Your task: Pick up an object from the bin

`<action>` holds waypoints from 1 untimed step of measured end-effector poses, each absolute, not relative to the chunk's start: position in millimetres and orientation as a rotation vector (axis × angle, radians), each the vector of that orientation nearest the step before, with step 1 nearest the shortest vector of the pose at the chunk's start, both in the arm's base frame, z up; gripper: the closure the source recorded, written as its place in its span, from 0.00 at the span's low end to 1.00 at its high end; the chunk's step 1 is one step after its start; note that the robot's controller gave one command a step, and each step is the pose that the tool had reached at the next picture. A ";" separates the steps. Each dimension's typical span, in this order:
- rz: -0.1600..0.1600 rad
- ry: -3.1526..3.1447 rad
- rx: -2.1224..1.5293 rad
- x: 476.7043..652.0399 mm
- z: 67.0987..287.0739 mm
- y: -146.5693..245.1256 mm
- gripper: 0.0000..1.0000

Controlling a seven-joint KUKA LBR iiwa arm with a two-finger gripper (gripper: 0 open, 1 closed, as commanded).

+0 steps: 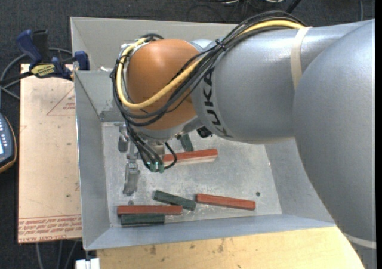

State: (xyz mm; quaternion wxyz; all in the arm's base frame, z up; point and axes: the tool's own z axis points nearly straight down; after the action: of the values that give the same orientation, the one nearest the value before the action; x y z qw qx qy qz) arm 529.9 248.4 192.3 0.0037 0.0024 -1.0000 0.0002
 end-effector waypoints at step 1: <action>-0.003 -3.145 0.120 488.2 68.8 182.2 0.00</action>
Offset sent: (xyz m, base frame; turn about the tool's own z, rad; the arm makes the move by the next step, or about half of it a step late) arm -0.0435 -0.0650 -0.1223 -0.0767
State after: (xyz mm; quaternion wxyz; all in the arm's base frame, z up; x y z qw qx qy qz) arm 488.2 182.2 68.8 -0.0029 0.0380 -0.9993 -0.0009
